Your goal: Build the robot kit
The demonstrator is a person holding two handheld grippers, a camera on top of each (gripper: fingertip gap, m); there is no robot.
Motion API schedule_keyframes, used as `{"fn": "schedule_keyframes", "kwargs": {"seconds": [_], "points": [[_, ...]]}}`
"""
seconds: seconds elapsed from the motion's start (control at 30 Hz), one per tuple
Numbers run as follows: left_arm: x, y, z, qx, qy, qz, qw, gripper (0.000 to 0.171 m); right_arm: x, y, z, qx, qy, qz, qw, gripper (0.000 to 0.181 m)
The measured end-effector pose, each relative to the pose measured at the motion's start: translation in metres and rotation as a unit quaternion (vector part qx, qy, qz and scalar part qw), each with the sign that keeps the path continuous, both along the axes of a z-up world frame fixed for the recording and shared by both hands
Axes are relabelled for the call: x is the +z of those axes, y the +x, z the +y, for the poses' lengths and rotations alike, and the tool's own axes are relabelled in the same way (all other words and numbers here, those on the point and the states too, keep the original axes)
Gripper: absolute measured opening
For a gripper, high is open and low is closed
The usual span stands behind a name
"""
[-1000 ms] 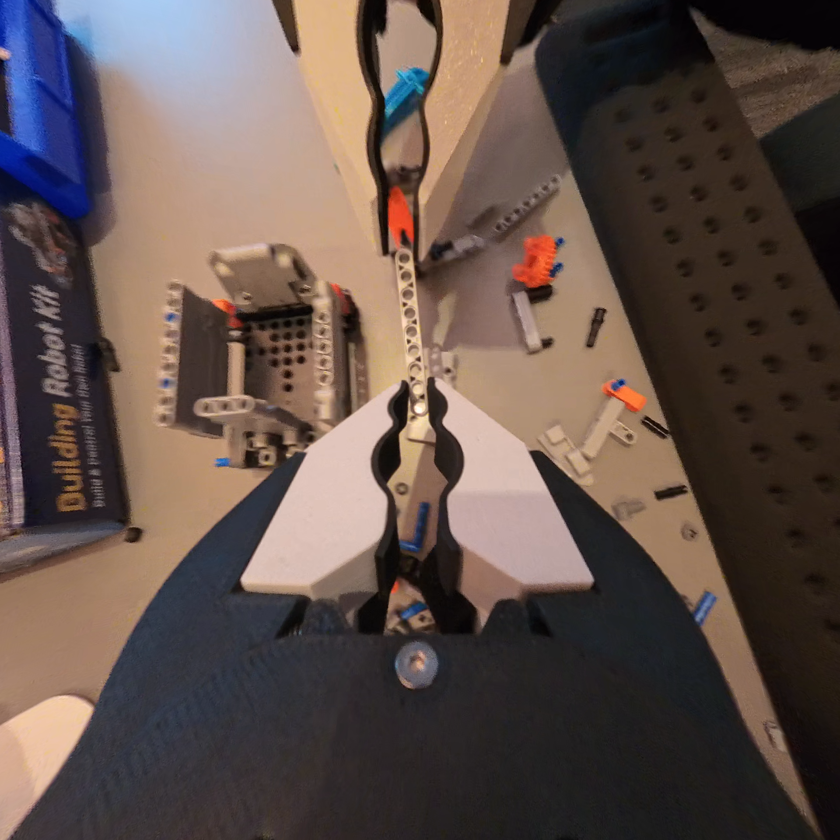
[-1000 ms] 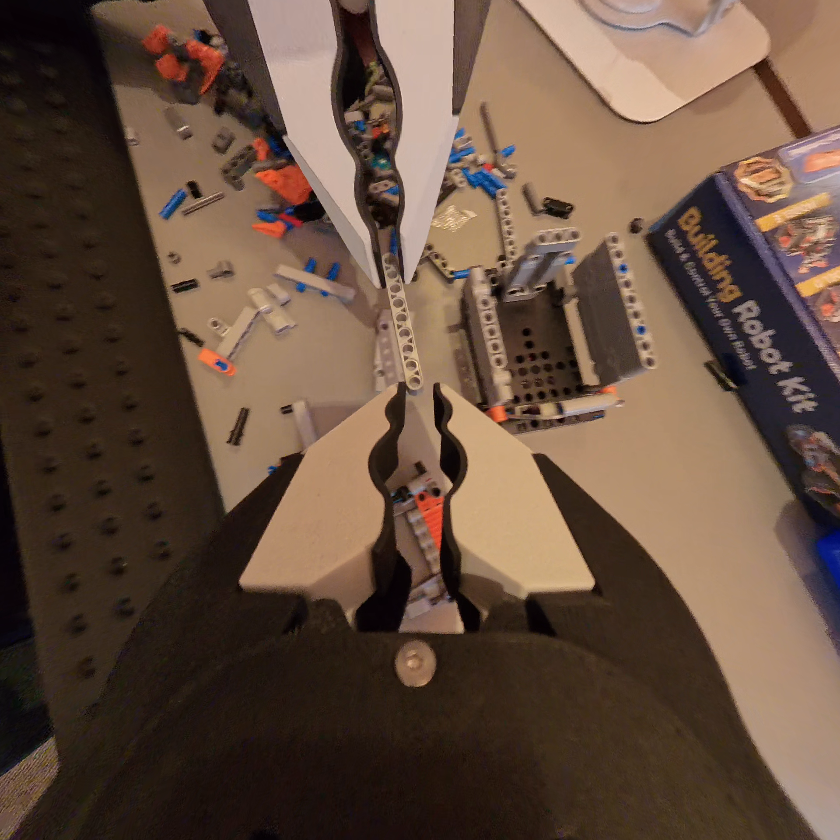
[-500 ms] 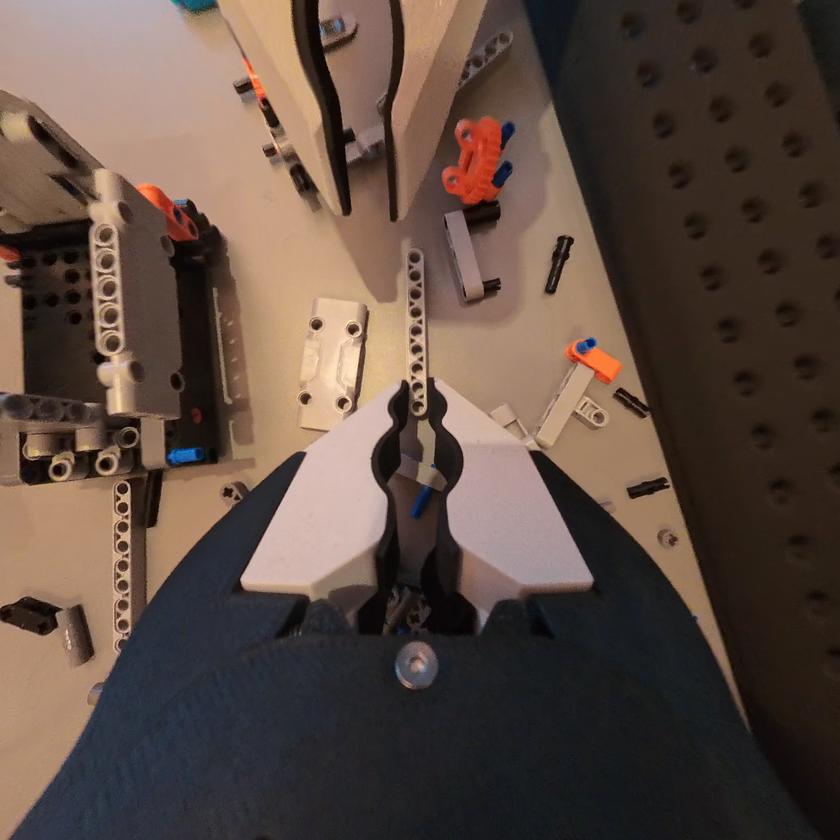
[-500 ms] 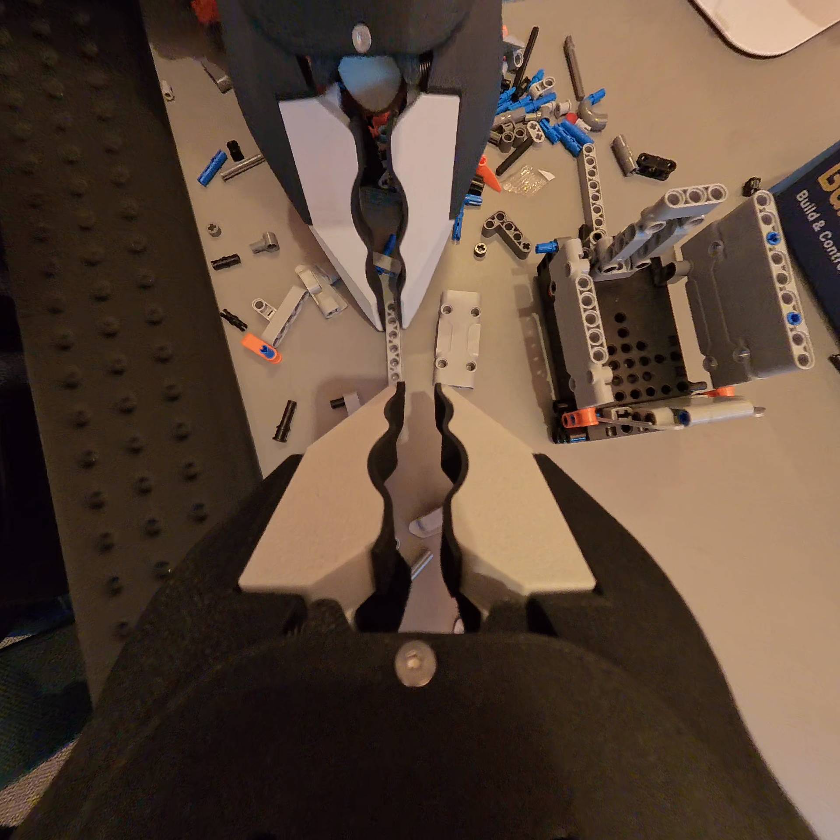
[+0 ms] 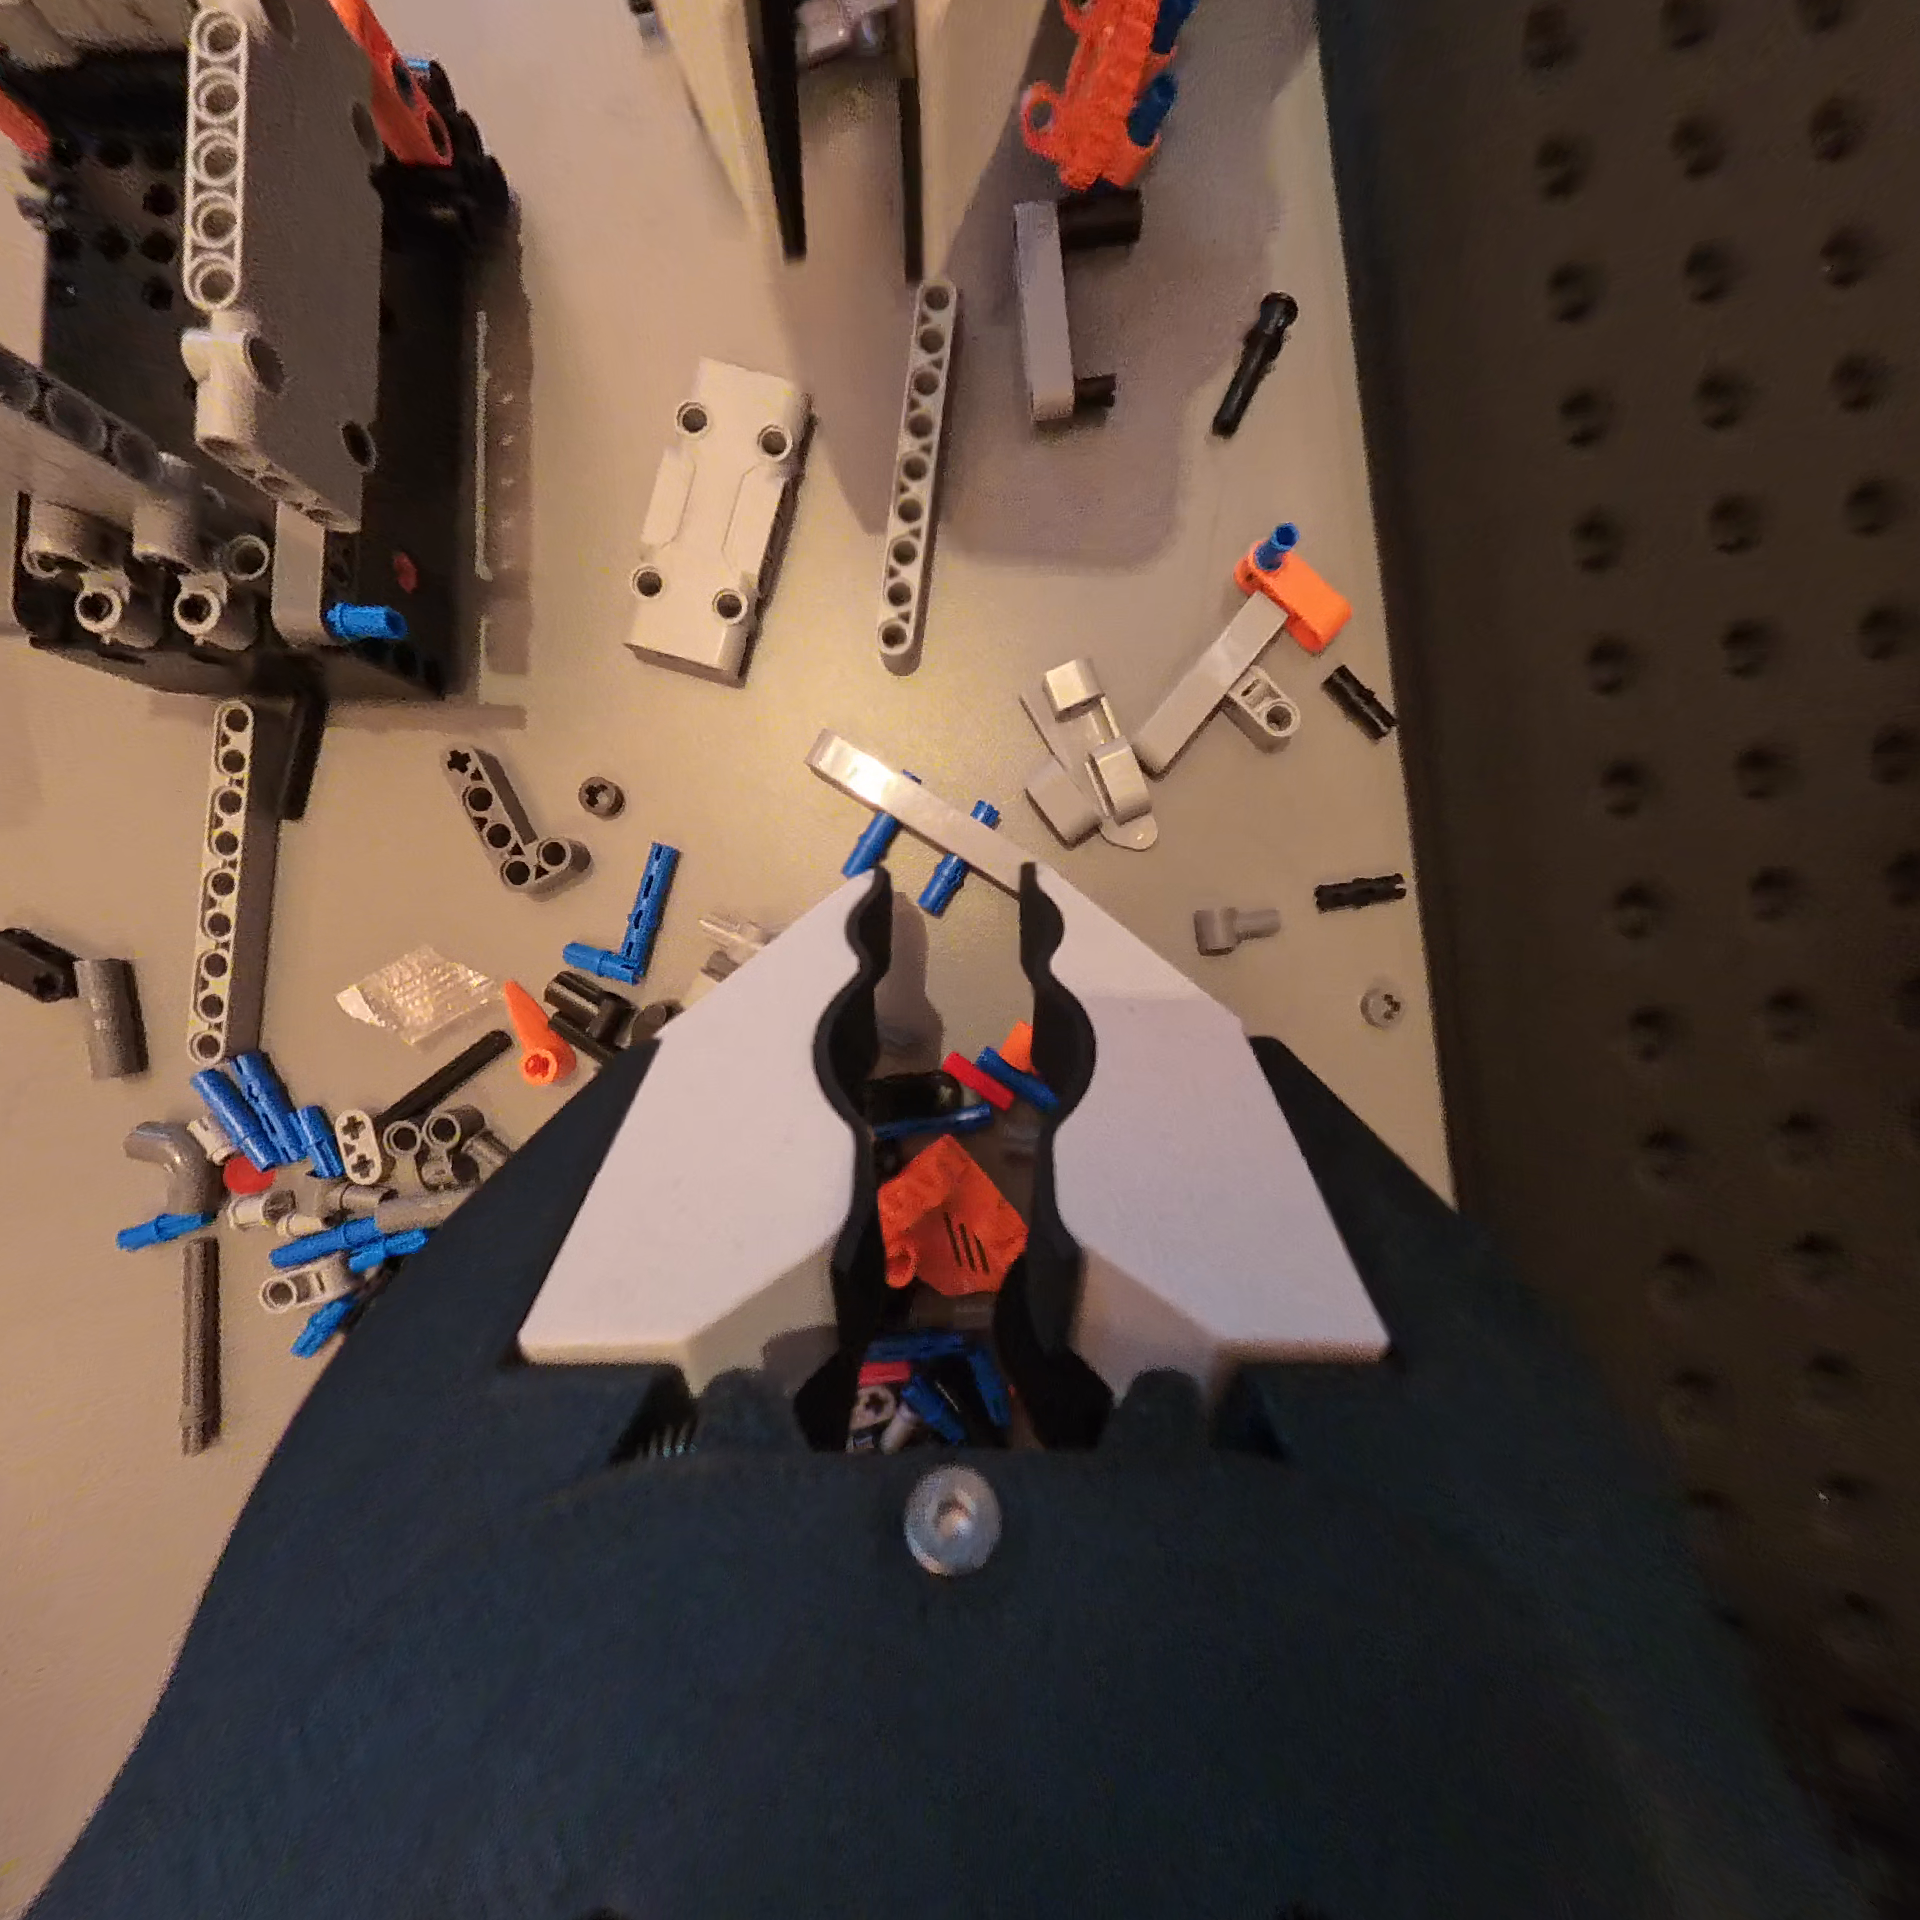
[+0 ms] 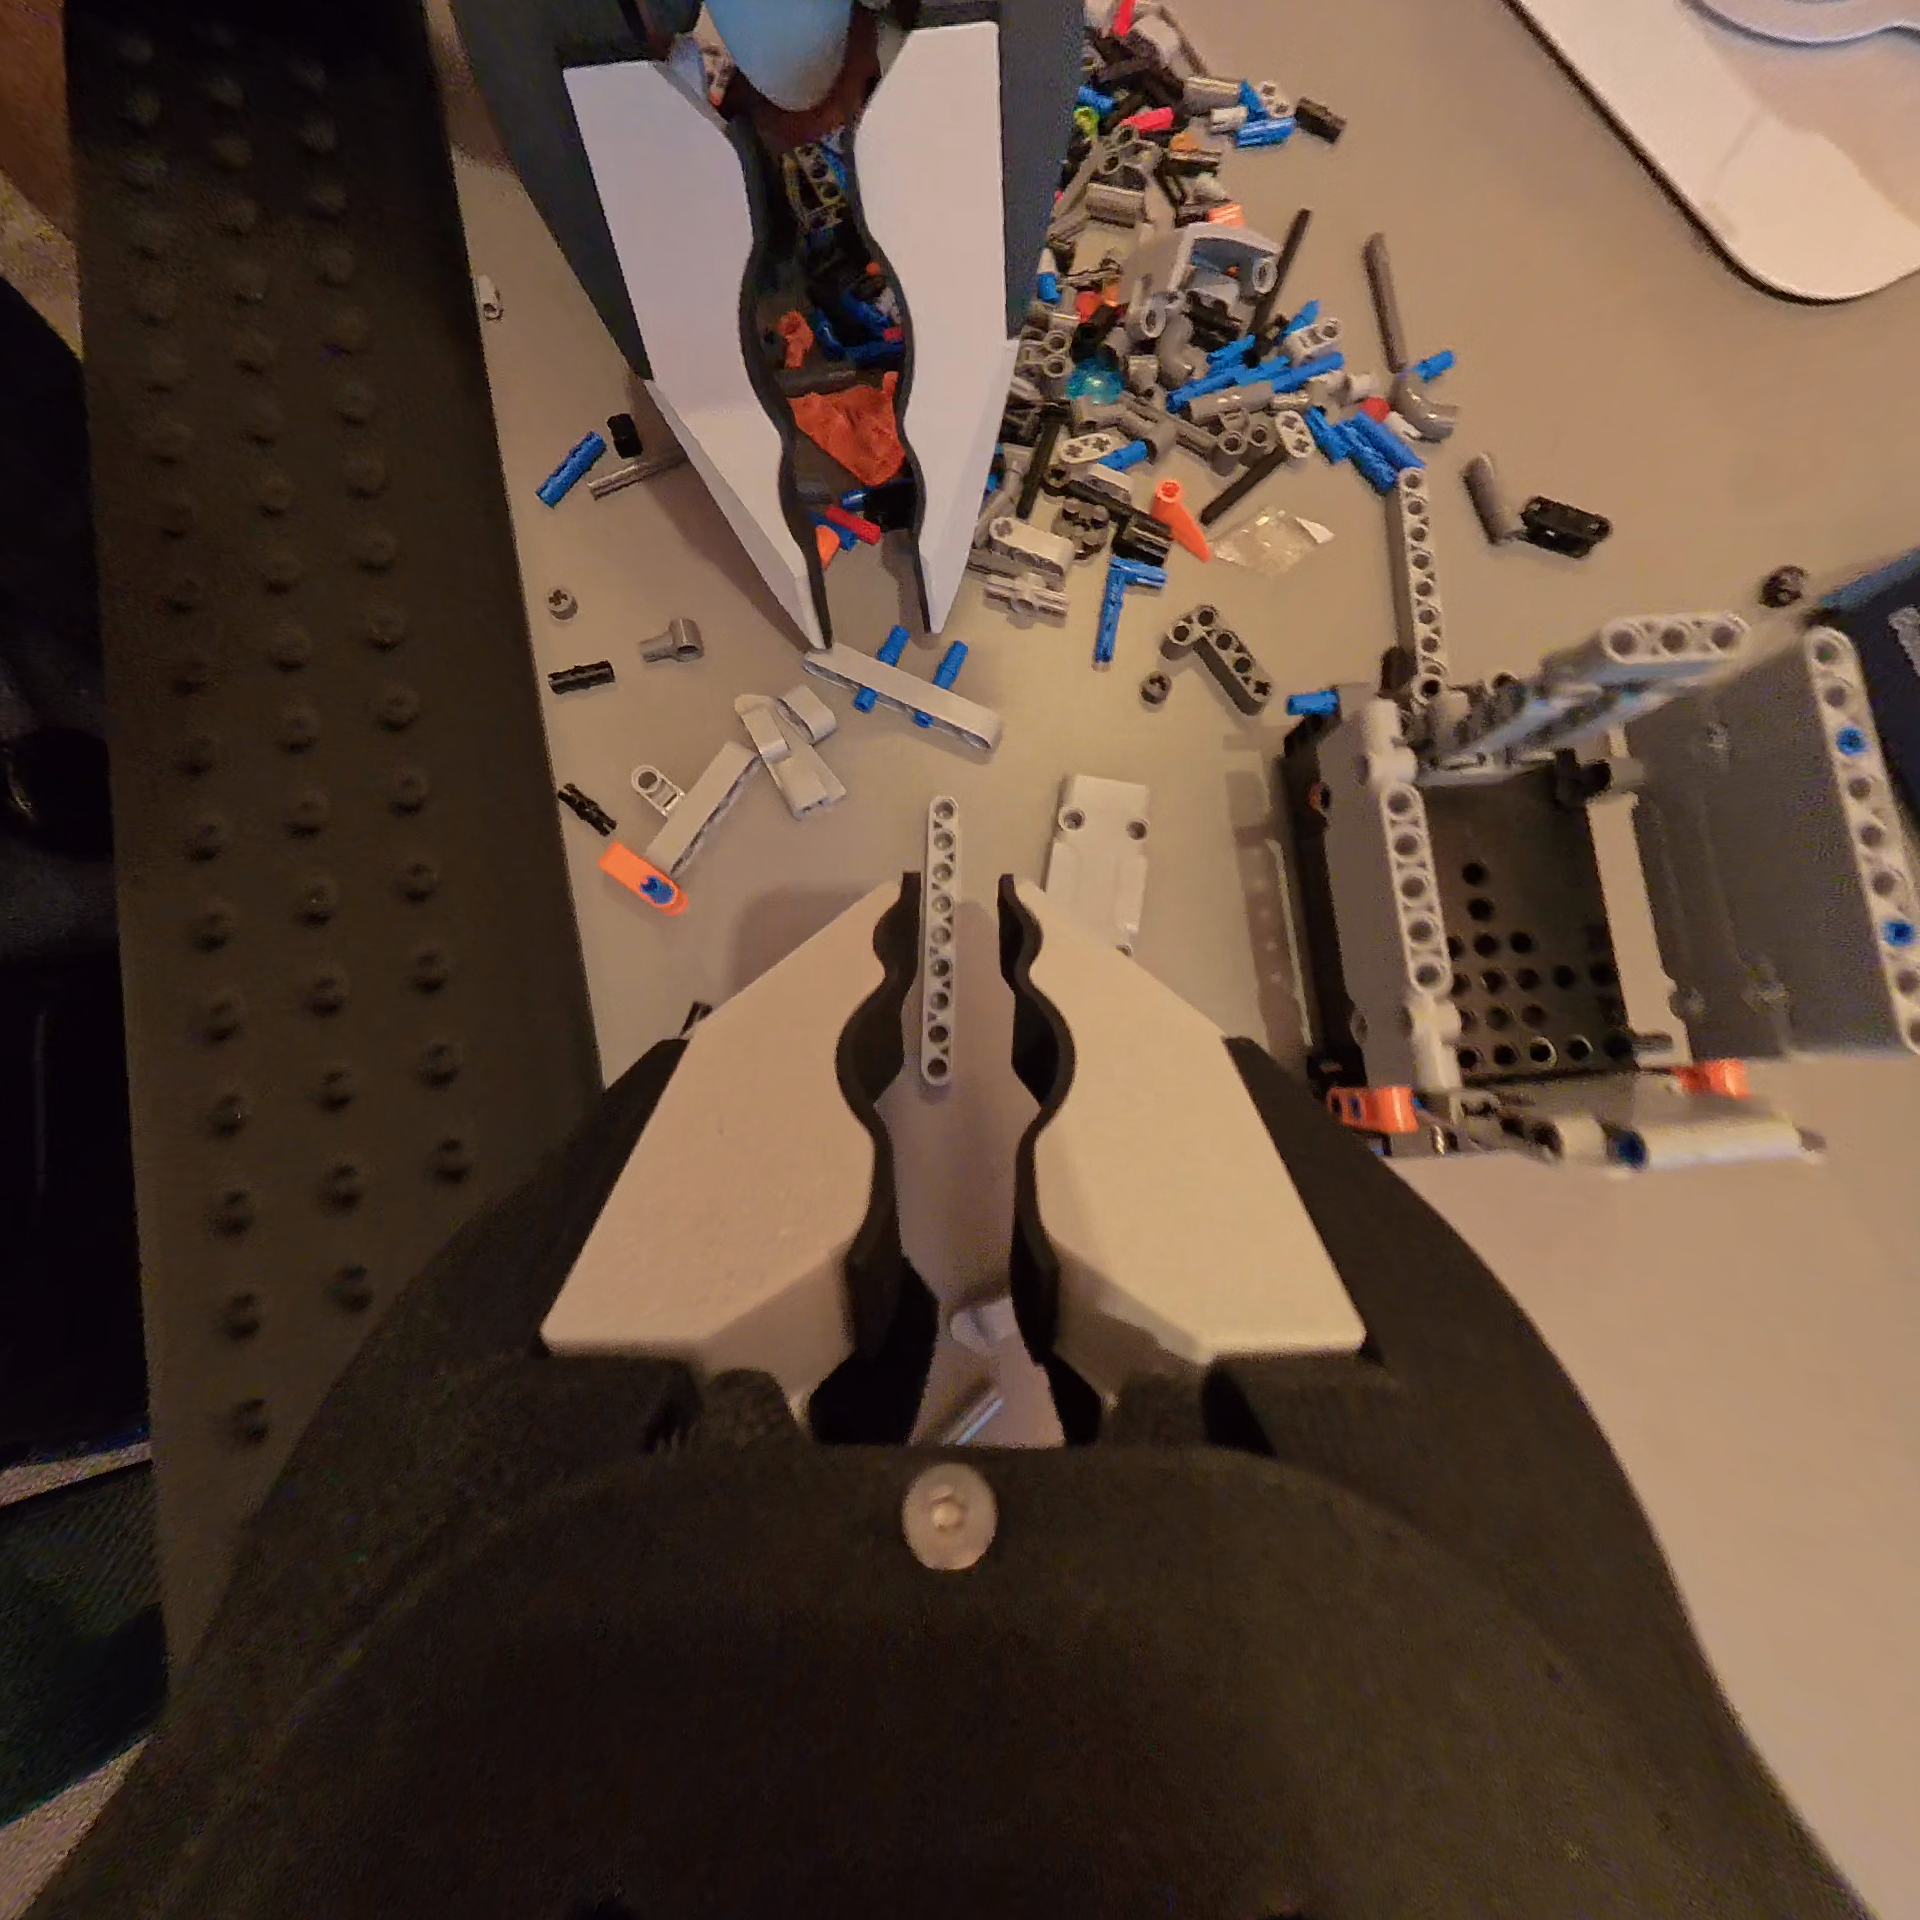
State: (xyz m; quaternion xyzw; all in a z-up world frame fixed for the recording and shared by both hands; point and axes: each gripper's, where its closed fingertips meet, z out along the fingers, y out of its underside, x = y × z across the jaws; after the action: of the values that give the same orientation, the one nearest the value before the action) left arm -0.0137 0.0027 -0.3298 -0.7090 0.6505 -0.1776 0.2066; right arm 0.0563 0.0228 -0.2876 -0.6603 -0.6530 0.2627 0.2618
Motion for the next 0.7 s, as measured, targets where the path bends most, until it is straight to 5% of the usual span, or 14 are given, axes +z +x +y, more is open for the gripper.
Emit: {"fn": "schedule_keyframes", "kwargs": {"seconds": [0.23,0.5,0.7], "points": [[-0.002,0.006,-0.006,-0.028,-0.020,-0.015,0.999,0.000,-0.016,-0.022,-0.009,0.019,-0.016,-0.020,1.000,0.013],[0.005,-0.005,0.001,-0.028,-0.025,-0.031,0.999,0.014,-0.020,-0.032,-0.013,0.025,-0.023,-0.018,0.999,0.013],[-0.008,0.002,-0.002,-0.055,-0.041,-0.024,0.997,0.004,-0.019,-0.031,-0.009,0.016,-0.029,-0.010,0.999,0.012]]}}
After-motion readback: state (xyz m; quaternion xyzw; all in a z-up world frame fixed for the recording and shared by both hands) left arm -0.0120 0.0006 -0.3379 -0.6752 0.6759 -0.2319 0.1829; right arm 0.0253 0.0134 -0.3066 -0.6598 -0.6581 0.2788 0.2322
